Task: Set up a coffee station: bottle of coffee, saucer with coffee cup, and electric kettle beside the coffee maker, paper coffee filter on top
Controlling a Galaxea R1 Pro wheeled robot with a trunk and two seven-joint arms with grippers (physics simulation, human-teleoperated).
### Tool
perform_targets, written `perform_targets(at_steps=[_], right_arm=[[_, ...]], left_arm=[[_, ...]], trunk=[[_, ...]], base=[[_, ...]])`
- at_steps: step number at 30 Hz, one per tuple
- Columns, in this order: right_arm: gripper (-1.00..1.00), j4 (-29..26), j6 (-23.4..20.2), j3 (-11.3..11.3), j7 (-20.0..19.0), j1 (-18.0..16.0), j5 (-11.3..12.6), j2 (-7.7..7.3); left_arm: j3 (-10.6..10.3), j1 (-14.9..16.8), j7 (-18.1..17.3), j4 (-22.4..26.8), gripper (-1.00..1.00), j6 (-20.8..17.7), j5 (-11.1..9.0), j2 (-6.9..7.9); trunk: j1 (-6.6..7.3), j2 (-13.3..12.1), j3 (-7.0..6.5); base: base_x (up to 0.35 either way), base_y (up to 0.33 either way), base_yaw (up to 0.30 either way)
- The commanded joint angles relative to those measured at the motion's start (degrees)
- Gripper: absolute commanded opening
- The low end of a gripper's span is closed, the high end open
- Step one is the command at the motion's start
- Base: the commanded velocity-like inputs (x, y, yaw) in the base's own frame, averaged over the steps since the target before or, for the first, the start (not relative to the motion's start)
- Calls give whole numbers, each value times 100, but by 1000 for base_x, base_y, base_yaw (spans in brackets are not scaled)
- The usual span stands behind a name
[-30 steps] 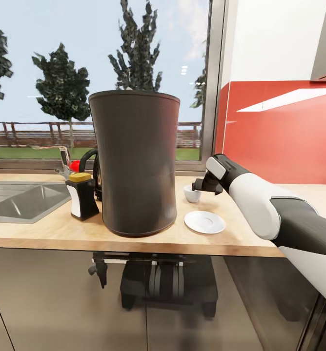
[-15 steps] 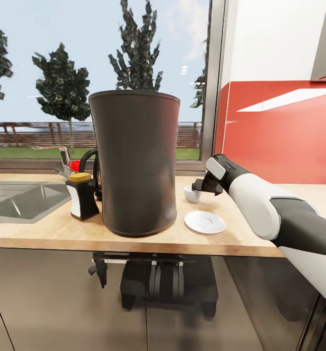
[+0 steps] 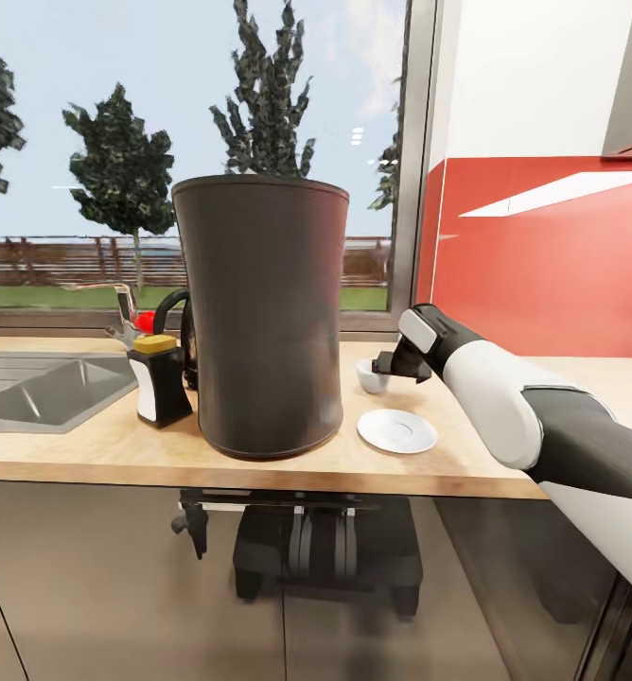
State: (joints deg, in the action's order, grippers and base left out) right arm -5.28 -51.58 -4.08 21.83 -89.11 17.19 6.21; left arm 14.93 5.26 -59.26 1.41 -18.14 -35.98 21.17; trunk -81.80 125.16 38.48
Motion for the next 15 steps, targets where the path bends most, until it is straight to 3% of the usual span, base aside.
perform_targets(at_steps=[1, 2, 15], right_arm=[[100, -9, -10, -40, 58, -2, 30, 3], [-100, -9, -10, -40, 58, -2, 30, 3], [-100, -9, -10, -40, 58, -1, 30, 3]], left_arm=[[45, 2, -15, 0, 100, -58, 21, 1], [45, 2, -15, 0, 100, -58, 21, 1], [45, 2, -15, 0, 100, -58, 21, 1]], trunk=[[1, 3, 7], [1, 3, 7], [1, 3, 7]], base=[[0, 0, 0], [0, 0, 0], [0, 0, 0]])
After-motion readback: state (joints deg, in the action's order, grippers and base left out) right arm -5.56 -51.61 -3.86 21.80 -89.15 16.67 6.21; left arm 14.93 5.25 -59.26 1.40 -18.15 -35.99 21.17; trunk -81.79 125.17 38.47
